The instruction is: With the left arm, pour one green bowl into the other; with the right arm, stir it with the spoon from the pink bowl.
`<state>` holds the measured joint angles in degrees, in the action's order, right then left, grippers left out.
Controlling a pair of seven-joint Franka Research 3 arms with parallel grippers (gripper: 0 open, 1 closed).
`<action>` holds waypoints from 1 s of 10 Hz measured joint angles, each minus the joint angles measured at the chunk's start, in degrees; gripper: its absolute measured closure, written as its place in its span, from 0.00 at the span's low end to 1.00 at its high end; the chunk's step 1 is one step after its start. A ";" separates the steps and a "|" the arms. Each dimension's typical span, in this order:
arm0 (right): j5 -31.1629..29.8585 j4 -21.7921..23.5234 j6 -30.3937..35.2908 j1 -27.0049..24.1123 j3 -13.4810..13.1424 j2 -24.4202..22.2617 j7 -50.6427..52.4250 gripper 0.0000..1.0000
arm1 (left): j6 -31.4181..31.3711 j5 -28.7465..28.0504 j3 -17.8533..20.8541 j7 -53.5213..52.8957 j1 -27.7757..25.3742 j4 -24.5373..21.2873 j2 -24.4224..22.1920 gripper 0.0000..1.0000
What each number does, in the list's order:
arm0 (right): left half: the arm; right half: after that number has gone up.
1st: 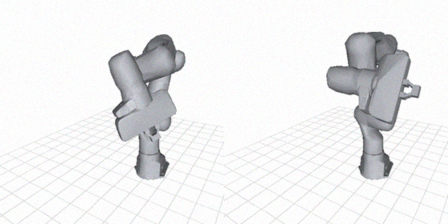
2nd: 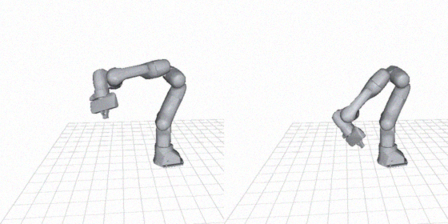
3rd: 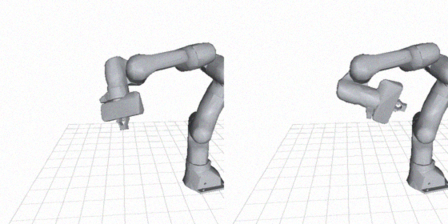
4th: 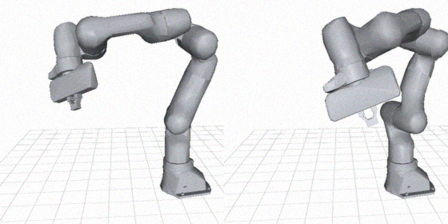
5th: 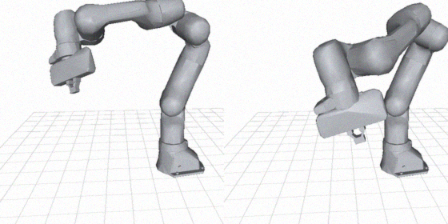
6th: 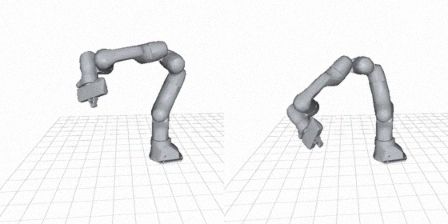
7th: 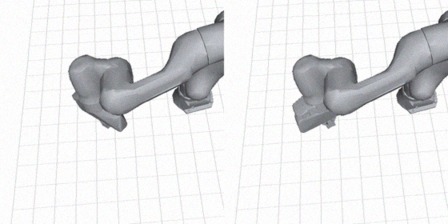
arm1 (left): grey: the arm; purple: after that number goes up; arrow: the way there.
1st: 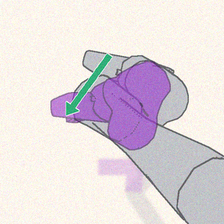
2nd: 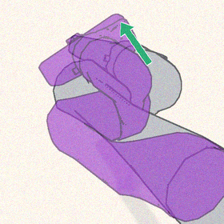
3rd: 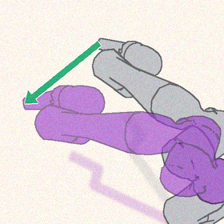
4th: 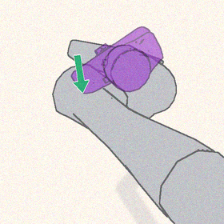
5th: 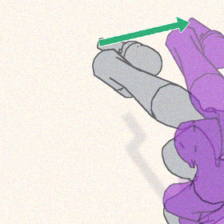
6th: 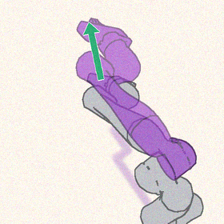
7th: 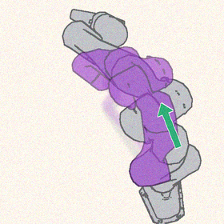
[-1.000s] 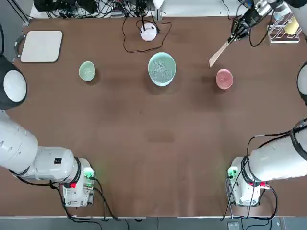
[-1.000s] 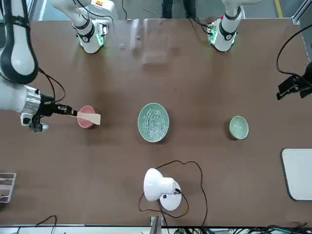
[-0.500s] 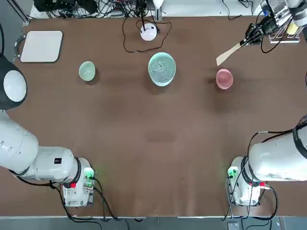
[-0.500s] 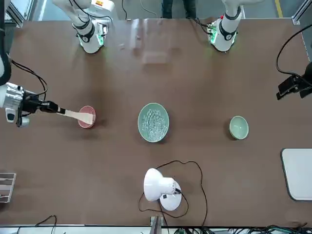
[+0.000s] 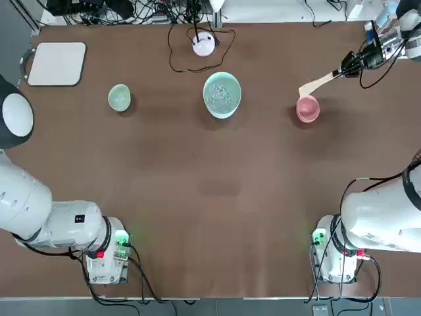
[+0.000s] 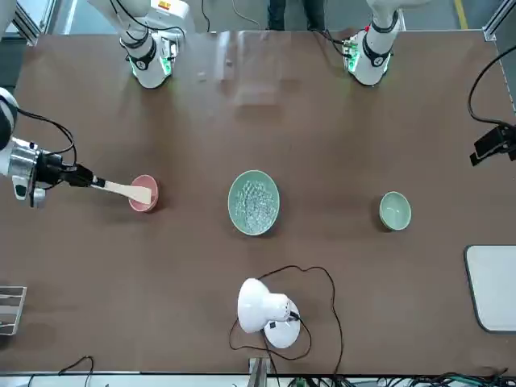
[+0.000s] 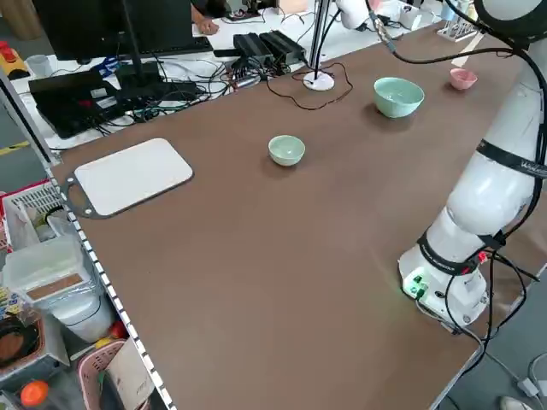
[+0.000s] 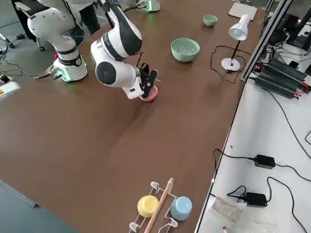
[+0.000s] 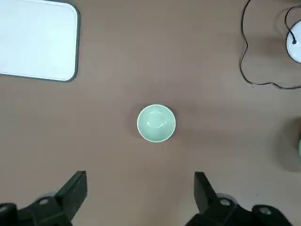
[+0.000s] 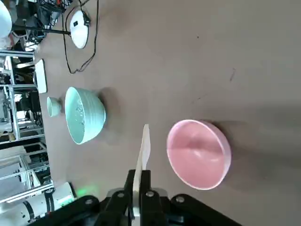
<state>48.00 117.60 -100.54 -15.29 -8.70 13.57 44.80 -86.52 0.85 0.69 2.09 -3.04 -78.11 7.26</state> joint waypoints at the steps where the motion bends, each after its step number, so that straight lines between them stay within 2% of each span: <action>1: 0.85 0.37 1.03 -1.05 0.01 1.36 3.64 0.94 | 0.00 0.00 -0.03 -0.02 0.02 0.00 0.00 0.00; 4: 2.05 0.57 4.65 -4.95 0.00 4.58 10.99 0.94 | 0.00 0.00 -0.46 -0.02 0.48 0.00 0.00 0.00; 10: 5.31 0.62 4.92 -6.74 0.06 7.64 13.22 0.94 | 0.00 0.00 -0.44 -0.02 0.44 -0.02 0.00 0.00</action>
<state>53.31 118.23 -95.62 -22.04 -8.64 21.20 58.02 -86.52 0.85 0.25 2.07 -2.60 -78.14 7.26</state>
